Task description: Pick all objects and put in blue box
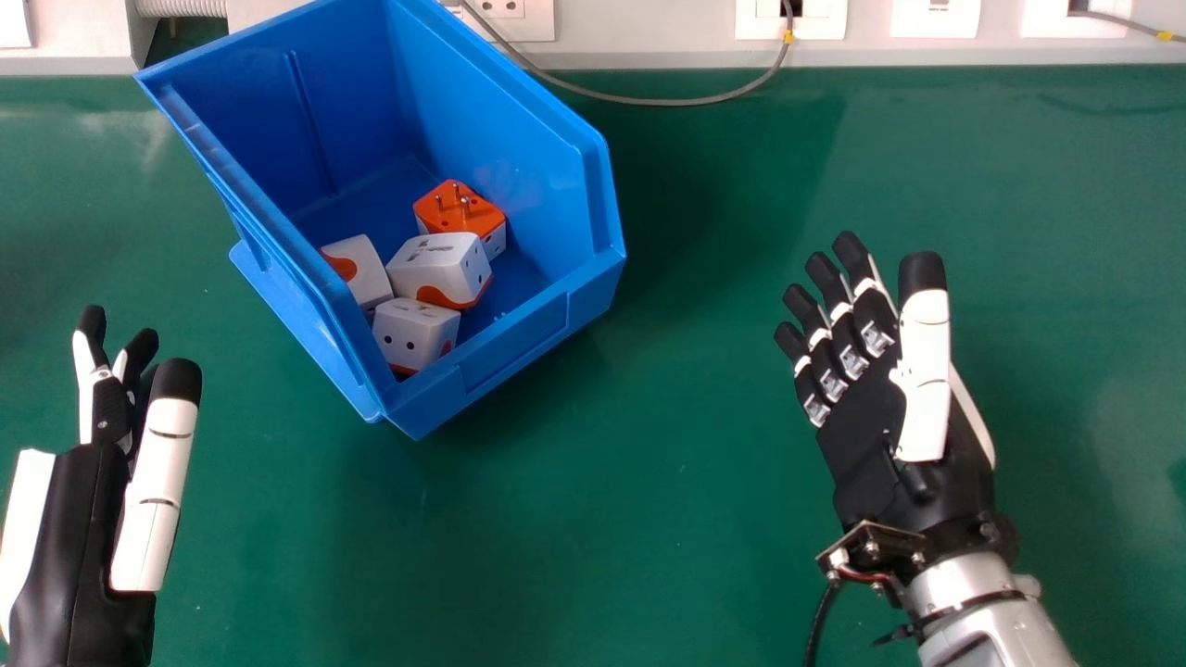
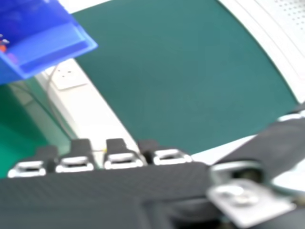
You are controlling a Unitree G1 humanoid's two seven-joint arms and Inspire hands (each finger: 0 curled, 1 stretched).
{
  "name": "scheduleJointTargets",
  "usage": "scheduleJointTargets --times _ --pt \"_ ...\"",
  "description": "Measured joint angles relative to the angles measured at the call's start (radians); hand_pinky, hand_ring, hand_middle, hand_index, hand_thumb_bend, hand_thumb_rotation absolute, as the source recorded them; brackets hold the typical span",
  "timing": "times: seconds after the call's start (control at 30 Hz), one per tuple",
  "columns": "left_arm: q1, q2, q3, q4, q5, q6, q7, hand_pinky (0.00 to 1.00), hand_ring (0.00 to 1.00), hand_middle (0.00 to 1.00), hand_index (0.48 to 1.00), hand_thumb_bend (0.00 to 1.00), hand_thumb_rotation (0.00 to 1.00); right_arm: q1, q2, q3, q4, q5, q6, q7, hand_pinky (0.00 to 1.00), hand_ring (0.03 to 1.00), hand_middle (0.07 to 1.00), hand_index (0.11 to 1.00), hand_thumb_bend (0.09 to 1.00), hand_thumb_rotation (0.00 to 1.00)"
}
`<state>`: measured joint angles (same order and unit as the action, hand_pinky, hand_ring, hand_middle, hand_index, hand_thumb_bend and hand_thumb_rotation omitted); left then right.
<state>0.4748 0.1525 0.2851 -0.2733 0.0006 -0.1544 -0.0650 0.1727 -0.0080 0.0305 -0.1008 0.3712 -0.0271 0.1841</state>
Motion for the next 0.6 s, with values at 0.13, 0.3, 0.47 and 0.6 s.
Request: scheduleJointTargets --times 0.13,0.3,0.47,0.6 --pt "-0.006 0.0 0.0 0.029 0.0 -0.019 0.0 0.89 0.95 0.97 0.963 0.61 1.0 0.004 0.0 -0.024 0.0 -0.033 -0.038 0.001 1.0 1.0 1.0 1.0 0.392 1.0" --pt "-0.016 0.001 -0.002 0.057 0.001 -0.038 0.0 0.89 0.95 0.97 0.962 0.61 1.0 0.025 -0.013 -0.05 -0.006 -0.081 -0.057 -0.002 1.0 1.0 1.0 1.0 0.37 1.0" --pt "-0.015 0.001 -0.005 0.072 0.01 -0.039 0.0 0.88 0.95 0.97 0.96 0.62 1.0 0.042 -0.059 -0.068 -0.027 -0.12 -0.075 0.024 1.0 1.0 1.0 1.0 0.364 1.0" --pt "-0.016 0.003 -0.007 0.075 0.023 -0.039 0.0 0.88 0.95 0.96 0.957 0.63 1.0 0.041 -0.109 -0.077 -0.031 -0.139 -0.071 0.059 1.0 1.0 1.0 1.0 0.371 1.0"
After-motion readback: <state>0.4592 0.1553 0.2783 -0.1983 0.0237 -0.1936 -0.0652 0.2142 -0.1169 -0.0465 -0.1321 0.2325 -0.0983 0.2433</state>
